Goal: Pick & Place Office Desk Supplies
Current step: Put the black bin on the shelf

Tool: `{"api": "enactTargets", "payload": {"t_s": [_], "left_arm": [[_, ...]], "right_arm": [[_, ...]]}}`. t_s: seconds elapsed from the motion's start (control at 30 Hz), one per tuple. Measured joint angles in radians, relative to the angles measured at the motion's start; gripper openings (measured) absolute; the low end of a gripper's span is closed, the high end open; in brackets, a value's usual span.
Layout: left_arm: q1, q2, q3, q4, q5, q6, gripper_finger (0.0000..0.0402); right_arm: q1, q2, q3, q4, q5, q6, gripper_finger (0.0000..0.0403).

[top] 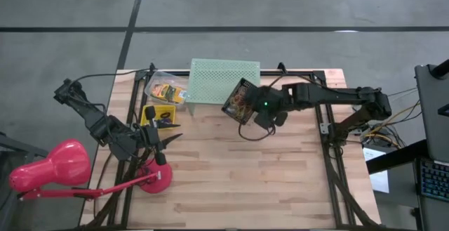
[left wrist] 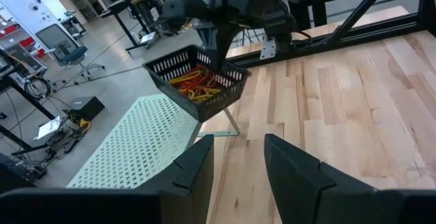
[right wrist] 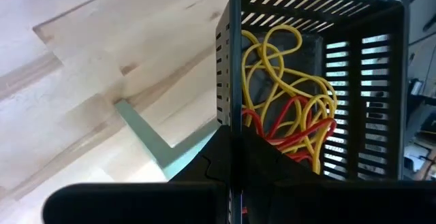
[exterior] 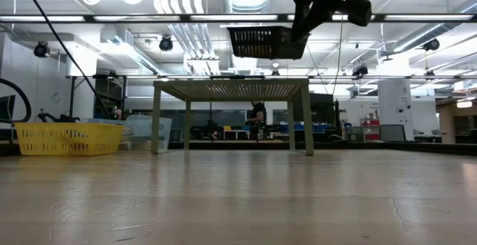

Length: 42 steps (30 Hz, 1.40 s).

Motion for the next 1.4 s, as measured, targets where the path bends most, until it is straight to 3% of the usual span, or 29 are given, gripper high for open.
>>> {"api": "enactTargets", "payload": {"t_s": [0.17,0.23,0.33,0.5,0.6,0.83,0.97,1.1,1.27,1.4], "left_arm": [[0.000,0.000,0.000,0.000,0.000,0.000,0.0133],[0.000,0.000,0.000,0.000,0.000,0.000,0.0133],[0.000,0.000,0.000,0.000,0.000,0.000,0.0133],[0.000,0.000,0.000,0.000,0.000,0.000,0.0133],[0.000,0.000,0.000,0.000,0.000,0.000,0.0133],[0.000,0.000,0.000,0.000,0.000,0.000,0.0133],[0.000,0.000,0.000,0.000,0.000,0.000,0.0133],[0.000,0.000,0.000,0.000,0.000,0.000,0.0133],[0.000,0.000,0.000,-0.001,0.000,0.000,0.0133],[0.000,0.000,0.000,-0.004,0.000,0.000,0.0133]], "right_arm": [[-0.013,0.000,0.023,-0.003,-0.044,0.020,0.0013],[-0.013,0.000,0.029,0.023,-0.044,0.131,0.0013],[-0.014,0.000,0.033,0.113,0.014,0.478,0.0013],[-0.015,0.000,0.033,0.240,0.244,1.132,0.0013],[-0.020,0.003,0.033,0.251,0.309,1.372,0.0013],[-0.044,0.013,0.033,0.270,0.350,1.803,0.0013],[-0.070,0.015,0.041,0.270,0.357,1.927,0.0013],[-0.113,0.015,0.071,0.274,0.296,1.986,0.0013],[-0.163,0.041,0.089,0.254,0.178,1.999,0.0013],[-0.175,0.074,0.089,0.241,0.159,1.999,0.0013]]}}
